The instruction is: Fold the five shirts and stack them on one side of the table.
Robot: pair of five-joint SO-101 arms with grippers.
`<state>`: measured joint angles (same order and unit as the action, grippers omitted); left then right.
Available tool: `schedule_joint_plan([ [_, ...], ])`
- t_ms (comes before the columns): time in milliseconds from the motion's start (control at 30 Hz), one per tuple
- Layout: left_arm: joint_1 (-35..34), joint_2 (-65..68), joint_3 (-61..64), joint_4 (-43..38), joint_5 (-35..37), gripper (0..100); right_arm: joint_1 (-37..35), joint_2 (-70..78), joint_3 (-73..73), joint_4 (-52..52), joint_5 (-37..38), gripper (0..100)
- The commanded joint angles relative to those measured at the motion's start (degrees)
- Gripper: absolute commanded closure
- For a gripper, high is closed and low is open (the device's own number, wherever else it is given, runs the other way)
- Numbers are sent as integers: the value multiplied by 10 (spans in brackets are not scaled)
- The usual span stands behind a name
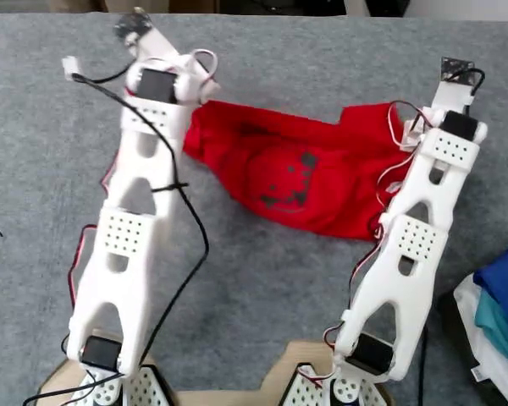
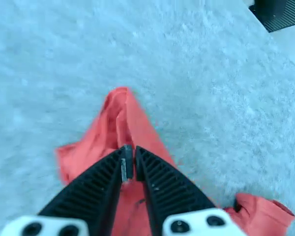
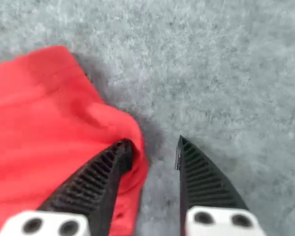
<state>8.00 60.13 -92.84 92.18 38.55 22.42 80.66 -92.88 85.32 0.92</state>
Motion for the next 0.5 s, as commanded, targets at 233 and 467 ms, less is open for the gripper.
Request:
schedule_joint_plan([
  [233, -142, -95, -30, 88, -64, 980, -65, -164, -24, -11, 0, 836],
  [467, -113, -37, -30, 84, -28, 980, -122, -150, -3, -149, -4, 836],
])
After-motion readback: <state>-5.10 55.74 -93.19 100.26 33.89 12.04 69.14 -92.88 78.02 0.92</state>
